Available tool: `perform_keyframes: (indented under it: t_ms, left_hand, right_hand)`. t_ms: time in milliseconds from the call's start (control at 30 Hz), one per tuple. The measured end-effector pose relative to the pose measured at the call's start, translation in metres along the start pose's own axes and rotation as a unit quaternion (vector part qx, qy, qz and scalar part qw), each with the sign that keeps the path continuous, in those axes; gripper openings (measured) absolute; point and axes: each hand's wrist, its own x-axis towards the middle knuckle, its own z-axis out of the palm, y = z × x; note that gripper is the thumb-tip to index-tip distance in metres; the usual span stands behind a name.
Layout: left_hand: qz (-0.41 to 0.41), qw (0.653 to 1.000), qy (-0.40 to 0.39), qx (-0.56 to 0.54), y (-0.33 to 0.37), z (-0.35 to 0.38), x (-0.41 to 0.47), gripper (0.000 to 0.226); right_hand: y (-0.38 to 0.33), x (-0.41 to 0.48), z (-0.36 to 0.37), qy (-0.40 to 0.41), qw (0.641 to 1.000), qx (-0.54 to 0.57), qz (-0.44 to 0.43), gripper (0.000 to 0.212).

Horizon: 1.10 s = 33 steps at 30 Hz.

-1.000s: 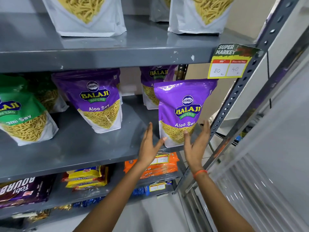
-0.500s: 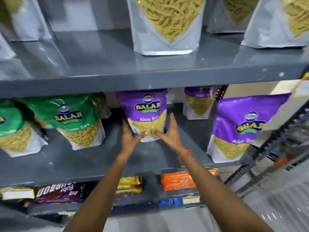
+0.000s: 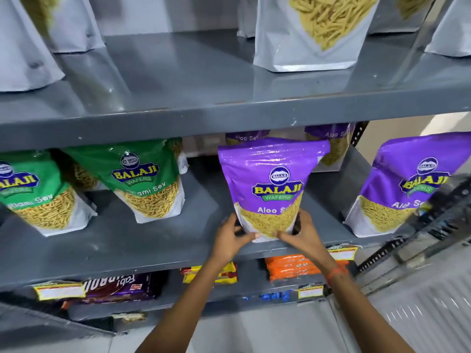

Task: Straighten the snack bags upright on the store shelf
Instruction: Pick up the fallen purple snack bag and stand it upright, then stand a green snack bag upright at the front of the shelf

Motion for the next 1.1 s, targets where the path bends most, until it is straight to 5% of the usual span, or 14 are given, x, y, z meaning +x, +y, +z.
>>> perform_keyframes:
  t_ms: [100, 433, 533, 667, 867, 1000, 1100]
  left_hand:
    - [-0.009, 0.999, 0.032, 0.033, 0.002, 0.000, -0.065, 0.052]
    - [-0.009, 1.000, -0.004, 0.005, 0.002, -0.014, -0.038, 0.057]
    - [-0.004, 1.000, -0.003, -0.016, 0.003, -0.016, -0.044, 0.063]
    - [0.025, 0.999, 0.004, -0.030, 0.009, -0.022, -0.055, 0.062]
    - [0.147, 0.959, 0.229, 0.078, 0.033, -0.086, -0.076, 0.066]
    - [0.178, 0.931, 0.303, 0.093, 0.032, -0.160, -0.073, 0.067]
    - [0.113, 0.930, 0.344, 0.067, 0.004, -0.210, -0.064, 0.085]
  right_hand:
    - [-0.003, -0.059, 0.001, -0.035, 0.999, 0.010, -0.028, 0.071]
    - [-0.019, -0.042, 0.014, -0.017, 0.999, -0.010, -0.029, 0.087]
    - [-0.033, -0.064, 0.029, 0.118, 0.990, -0.003, -0.082, 0.097]
    - [-0.070, -0.085, 0.062, 0.281, 0.924, -0.028, -0.257, 0.067]
    - [-0.137, -0.082, 0.139, 0.211, 0.880, -0.042, -0.424, 0.048]
    - [-0.162, -0.060, 0.205, 0.158, 0.912, -0.046, -0.376, 0.053]
    - [-0.158, -0.030, 0.245, 0.087, 0.964, -0.041, -0.247, 0.074]
